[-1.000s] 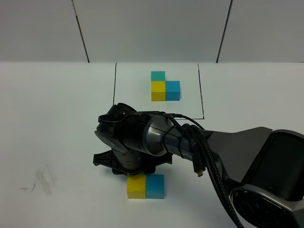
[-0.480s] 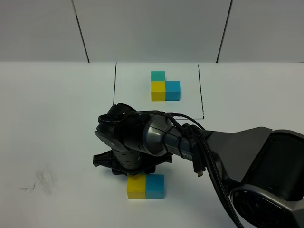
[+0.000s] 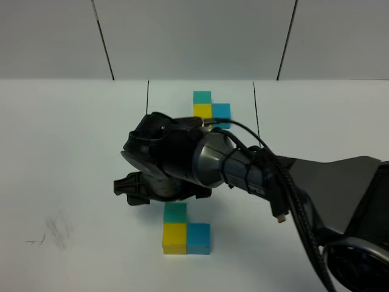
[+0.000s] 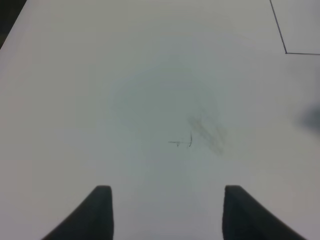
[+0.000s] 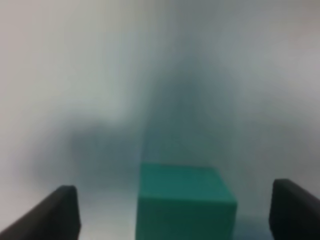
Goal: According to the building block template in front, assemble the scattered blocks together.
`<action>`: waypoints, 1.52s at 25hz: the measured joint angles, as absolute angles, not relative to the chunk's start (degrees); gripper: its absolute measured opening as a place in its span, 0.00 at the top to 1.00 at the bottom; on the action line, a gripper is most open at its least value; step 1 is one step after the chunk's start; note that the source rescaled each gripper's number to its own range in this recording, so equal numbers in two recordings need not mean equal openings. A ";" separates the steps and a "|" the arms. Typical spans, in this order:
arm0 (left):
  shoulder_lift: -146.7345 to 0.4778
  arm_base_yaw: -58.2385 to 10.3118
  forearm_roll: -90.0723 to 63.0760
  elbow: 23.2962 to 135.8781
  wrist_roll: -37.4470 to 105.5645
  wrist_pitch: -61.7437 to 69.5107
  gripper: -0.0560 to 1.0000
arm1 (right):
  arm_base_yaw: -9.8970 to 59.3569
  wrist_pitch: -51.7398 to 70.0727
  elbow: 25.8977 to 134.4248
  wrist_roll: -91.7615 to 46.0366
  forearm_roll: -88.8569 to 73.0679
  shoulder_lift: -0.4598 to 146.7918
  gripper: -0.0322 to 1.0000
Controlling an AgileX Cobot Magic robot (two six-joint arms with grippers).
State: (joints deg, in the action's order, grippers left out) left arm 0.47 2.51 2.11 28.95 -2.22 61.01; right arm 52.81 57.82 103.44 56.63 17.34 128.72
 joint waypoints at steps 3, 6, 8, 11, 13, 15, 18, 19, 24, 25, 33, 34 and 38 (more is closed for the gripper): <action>0.47 2.51 2.11 28.95 -2.22 61.01 0.85 | 52.32 58.74 103.44 56.46 22.94 123.89 0.15; 0.47 2.51 2.11 28.95 -2.17 61.01 0.85 | 50.90 62.92 103.44 55.27 30.86 119.01 0.08; 0.47 2.51 2.11 28.95 -2.17 61.01 0.85 | 48.77 66.38 103.44 52.94 36.20 116.51 0.07; 0.47 2.51 2.11 28.95 -2.17 61.01 0.85 | 43.41 68.45 103.44 47.36 41.44 112.95 0.06; 0.47 2.51 2.11 28.95 -2.17 61.01 0.85 | 38.65 68.67 103.44 40.68 42.61 110.31 0.06; 0.47 2.51 2.11 28.95 -2.17 61.01 0.85 | 32.90 68.74 103.44 31.00 42.86 107.57 0.06; 0.47 2.51 2.11 28.95 -2.17 61.01 0.85 | 24.42 68.95 103.44 15.59 41.95 102.46 0.06; 0.47 2.51 2.11 28.95 -2.17 61.01 0.85 | 21.35 69.05 103.44 10.47 40.75 100.24 0.06; 0.47 2.51 2.11 28.95 -2.17 61.01 0.85 | 5.45 69.15 101.35 -7.81 24.02 85.62 0.06; 0.47 2.51 2.11 28.95 -2.17 61.01 0.85 | 1.88 69.24 99.91 -10.00 20.25 82.43 0.06; 0.47 2.51 2.11 28.95 -2.17 61.01 0.85 | -12.26 69.76 82.62 -18.62 8.92 50.76 0.11; 0.47 2.51 2.11 28.95 -2.17 61.01 0.85 | -12.26 69.76 80.77 -18.73 8.53 46.21 0.12; 0.47 2.51 2.11 28.95 -2.17 61.01 0.85 | -12.26 69.96 72.66 -18.77 5.77 29.34 0.16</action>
